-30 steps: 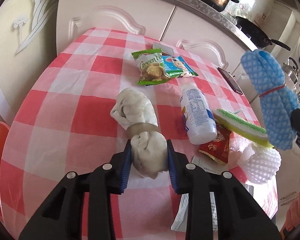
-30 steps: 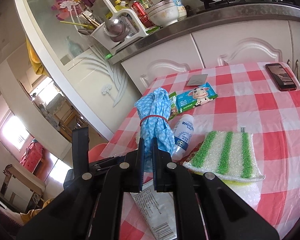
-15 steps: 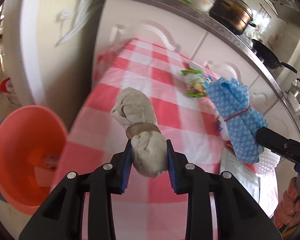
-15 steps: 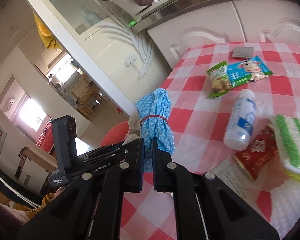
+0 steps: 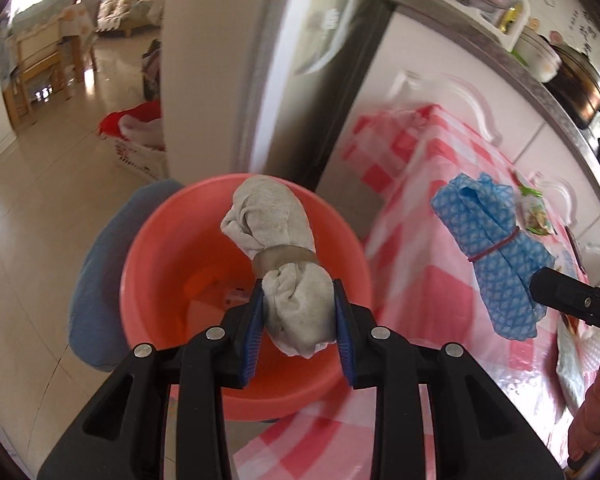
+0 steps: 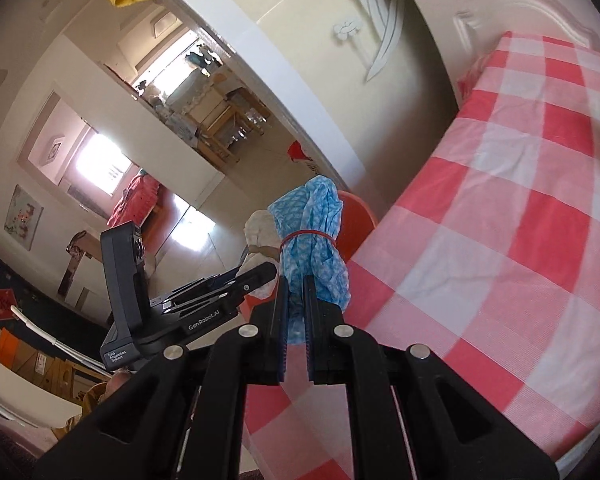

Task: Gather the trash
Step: 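Lift both cloth bundles and carry them over the orange bucket, then open both tools to drop the cloth bundles into the bucket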

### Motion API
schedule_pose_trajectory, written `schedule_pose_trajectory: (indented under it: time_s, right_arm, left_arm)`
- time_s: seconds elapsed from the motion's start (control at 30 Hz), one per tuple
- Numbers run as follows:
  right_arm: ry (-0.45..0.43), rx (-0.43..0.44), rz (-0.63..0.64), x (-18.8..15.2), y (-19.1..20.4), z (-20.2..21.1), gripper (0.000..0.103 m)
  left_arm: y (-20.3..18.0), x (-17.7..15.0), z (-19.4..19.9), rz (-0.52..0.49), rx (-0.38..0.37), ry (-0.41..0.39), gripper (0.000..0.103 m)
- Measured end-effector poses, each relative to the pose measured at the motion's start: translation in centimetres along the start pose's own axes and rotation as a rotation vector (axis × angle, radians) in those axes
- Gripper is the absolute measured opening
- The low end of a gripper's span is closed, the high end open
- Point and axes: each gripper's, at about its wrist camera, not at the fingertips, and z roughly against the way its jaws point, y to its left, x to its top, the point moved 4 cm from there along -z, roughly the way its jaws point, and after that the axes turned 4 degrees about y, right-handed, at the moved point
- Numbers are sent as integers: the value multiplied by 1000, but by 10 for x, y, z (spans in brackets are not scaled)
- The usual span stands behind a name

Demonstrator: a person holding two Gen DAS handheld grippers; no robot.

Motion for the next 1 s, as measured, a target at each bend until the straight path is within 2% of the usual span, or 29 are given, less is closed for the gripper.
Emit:
schedule_pose_trajectory:
  time_s: [0.23,0.5,0.6,0.63,0.7,0.77,0.83,0.9,1.0]
  right_arm:
    - [67,3,27,9,11,-43,9]
    - [111,-2,39,7,16,-68,9]
    - [126,-22,55,9,18,-76,13]
    - [135,-24,56,8,19,-78,15]
    - [129,-39,57,7,22,-80,35]
    - [115,-45,54,6,21,-75,45]
    - [100,-41,42,6,19,-68,50]
    - [64,-52,33,6,16,-54,64]
    - [16,-60,17,4,12,-32,72]
  left_arm:
    - [25,-4,-15,41,25,30,33]
    - [36,-12,-26,59,32,59,34]
    - [40,-15,-28,64,38,68,35]
    - [41,-16,-28,69,40,71,37]
    - [45,-17,-32,74,40,85,47]
    - [46,-18,-31,76,43,81,63]
    - [48,-17,-30,86,56,77,75]
    - [50,-16,-25,98,49,72,75]
    - [50,-11,-16,115,22,40,79]
